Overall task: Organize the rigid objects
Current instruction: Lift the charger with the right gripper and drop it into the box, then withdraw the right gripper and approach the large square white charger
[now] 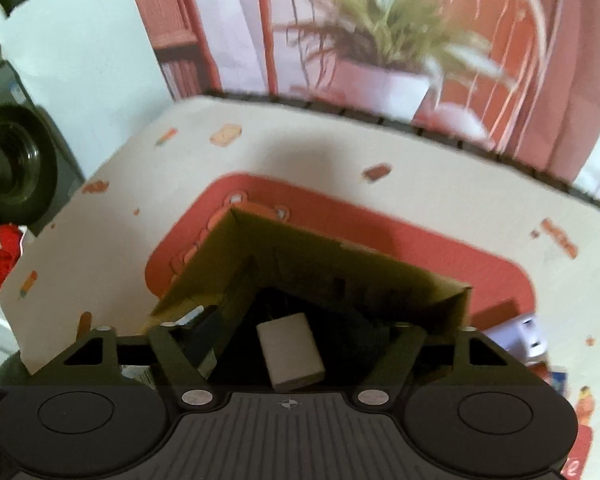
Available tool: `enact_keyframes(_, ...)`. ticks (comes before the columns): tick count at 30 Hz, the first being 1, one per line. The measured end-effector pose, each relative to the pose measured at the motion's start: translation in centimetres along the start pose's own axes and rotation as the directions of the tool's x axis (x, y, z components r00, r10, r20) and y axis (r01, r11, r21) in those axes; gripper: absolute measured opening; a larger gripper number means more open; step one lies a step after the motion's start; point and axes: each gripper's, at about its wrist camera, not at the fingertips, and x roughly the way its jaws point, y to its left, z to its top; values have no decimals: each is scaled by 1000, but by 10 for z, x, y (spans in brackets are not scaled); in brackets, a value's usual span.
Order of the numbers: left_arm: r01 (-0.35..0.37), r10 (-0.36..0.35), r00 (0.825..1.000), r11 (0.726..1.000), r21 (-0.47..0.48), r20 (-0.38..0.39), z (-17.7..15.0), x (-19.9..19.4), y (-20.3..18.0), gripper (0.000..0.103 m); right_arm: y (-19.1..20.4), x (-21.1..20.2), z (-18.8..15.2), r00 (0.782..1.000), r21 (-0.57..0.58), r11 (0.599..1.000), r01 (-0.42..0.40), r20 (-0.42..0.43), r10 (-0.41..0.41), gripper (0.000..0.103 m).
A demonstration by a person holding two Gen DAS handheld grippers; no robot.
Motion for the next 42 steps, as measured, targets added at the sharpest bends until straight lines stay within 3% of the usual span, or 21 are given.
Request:
enact_keyframes(5, -4, 4, 1000, 1000, 0, -5, 0, 0, 0, 16, -9, -37, -12, 993, 16, 1000, 17, 118, -18, 90)
enact_keyframes(9, -7, 7, 1000, 1000, 0, -8, 0, 0, 0, 16, -25, -67, -26, 973, 45, 998, 53, 223, -62, 100)
enact_keyframes(18, -14, 14, 1000, 1000, -5, -6, 0, 2, 0, 16, -67, -110, -78, 908, 153, 975, 164, 362, -210, 102)
enact_keyframes(25, -19, 19, 1000, 1000, -8, -1, -2, 1, -1, 17, -91, -112, -127, 885, 194, 947, 255, 348, -309, 102)
enact_keyframes(33, -23, 23, 1000, 1000, -8, 1, -2, 0, -2, 17, -91, -90, -170, 890, 134, 935, 330, 287, -355, 102)
enact_keyframes(42, -21, 22, 1000, 1000, -9, 1, -2, 0, -2, 17, -86, -62, -186, 896, 86, 929, 361, 242, -371, 100)
